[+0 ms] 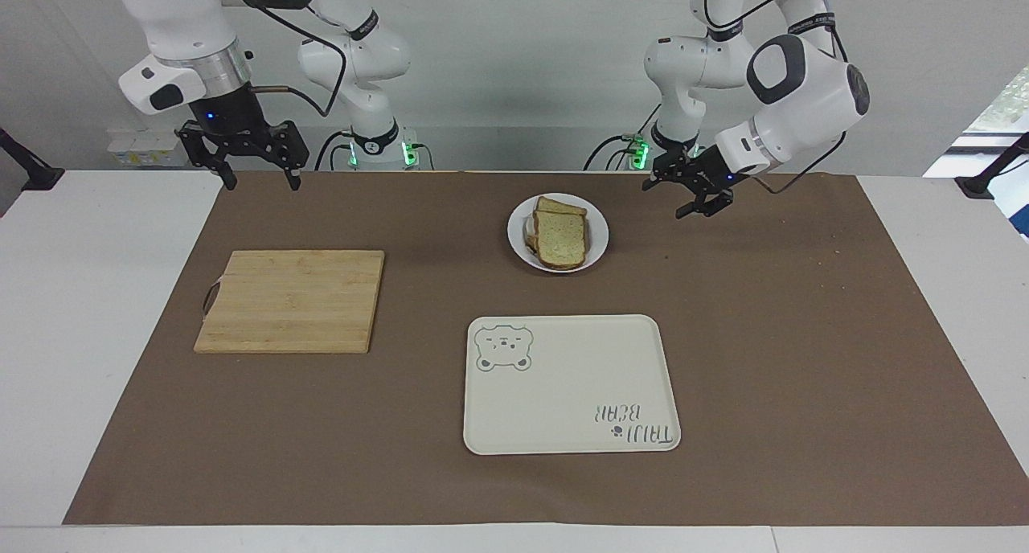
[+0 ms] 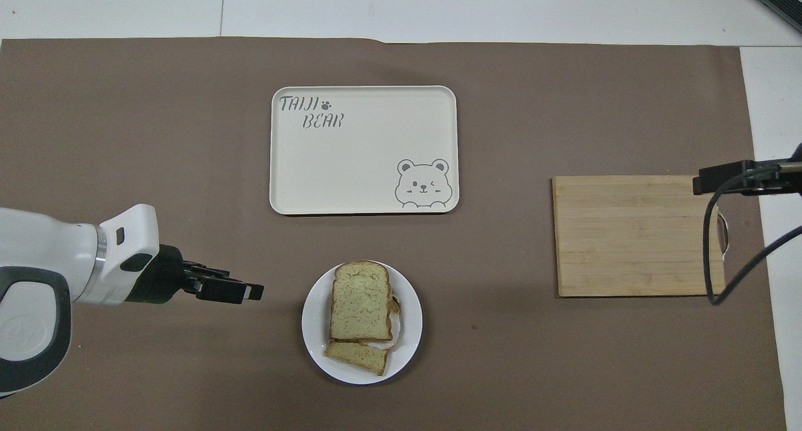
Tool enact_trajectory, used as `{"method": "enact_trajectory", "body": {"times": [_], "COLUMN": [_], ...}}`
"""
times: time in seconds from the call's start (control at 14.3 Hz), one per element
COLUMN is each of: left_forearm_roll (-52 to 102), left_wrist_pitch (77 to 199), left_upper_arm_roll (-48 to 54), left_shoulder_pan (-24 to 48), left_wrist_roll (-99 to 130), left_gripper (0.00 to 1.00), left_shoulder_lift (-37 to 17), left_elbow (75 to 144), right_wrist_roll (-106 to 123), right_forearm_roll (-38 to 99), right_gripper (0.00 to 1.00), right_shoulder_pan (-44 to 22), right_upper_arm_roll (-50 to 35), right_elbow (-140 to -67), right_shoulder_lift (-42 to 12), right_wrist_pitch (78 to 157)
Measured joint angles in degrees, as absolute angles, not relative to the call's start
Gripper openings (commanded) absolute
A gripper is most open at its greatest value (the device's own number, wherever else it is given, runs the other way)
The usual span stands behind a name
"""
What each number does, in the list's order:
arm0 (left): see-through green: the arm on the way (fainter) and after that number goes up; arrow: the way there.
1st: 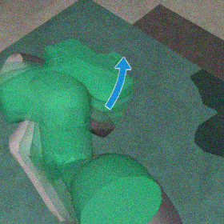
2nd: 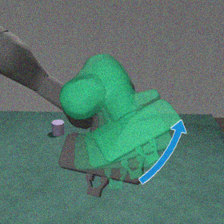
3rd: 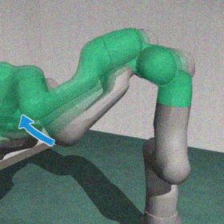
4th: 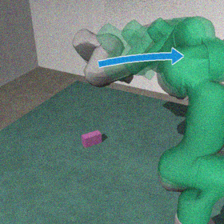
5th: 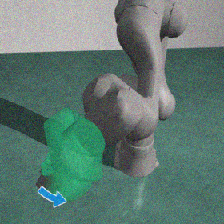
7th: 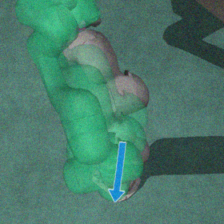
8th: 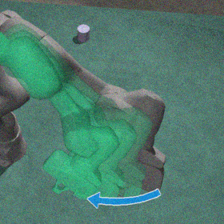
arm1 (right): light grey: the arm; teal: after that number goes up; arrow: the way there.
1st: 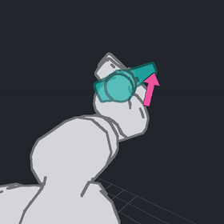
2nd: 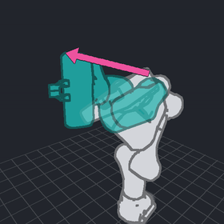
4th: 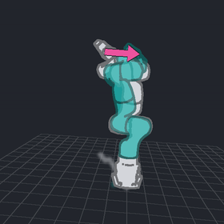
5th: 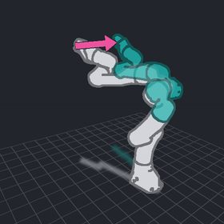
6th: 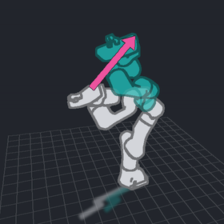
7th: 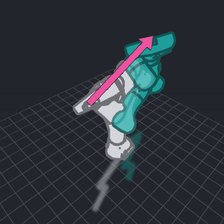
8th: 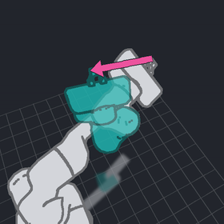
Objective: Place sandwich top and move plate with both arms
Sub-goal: 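Bring the left gripper to the plate rim nearest it and grip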
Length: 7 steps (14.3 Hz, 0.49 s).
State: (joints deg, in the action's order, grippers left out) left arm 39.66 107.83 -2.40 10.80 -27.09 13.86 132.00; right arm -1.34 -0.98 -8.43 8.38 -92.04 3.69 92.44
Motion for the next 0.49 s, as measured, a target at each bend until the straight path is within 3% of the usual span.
{"method": "enact_trajectory", "body": {"times": [0.49], "left_forearm_roll": [55.92], "left_wrist_pitch": [114.95], "left_upper_arm_roll": [-2.51], "left_shoulder_pan": [10.81], "left_wrist_roll": [-45.69], "left_gripper": [0.97], "left_shoulder_lift": [12.32], "left_elbow": [145.12], "right_wrist_roll": [-1.10], "right_forearm_roll": [-0.98], "right_gripper": [1.00], "right_shoulder_pan": [-7.79], "right_upper_arm_roll": [9.58], "right_elbow": [-91.03], "right_shoulder_lift": [4.31], "right_wrist_pitch": [90.16]}}
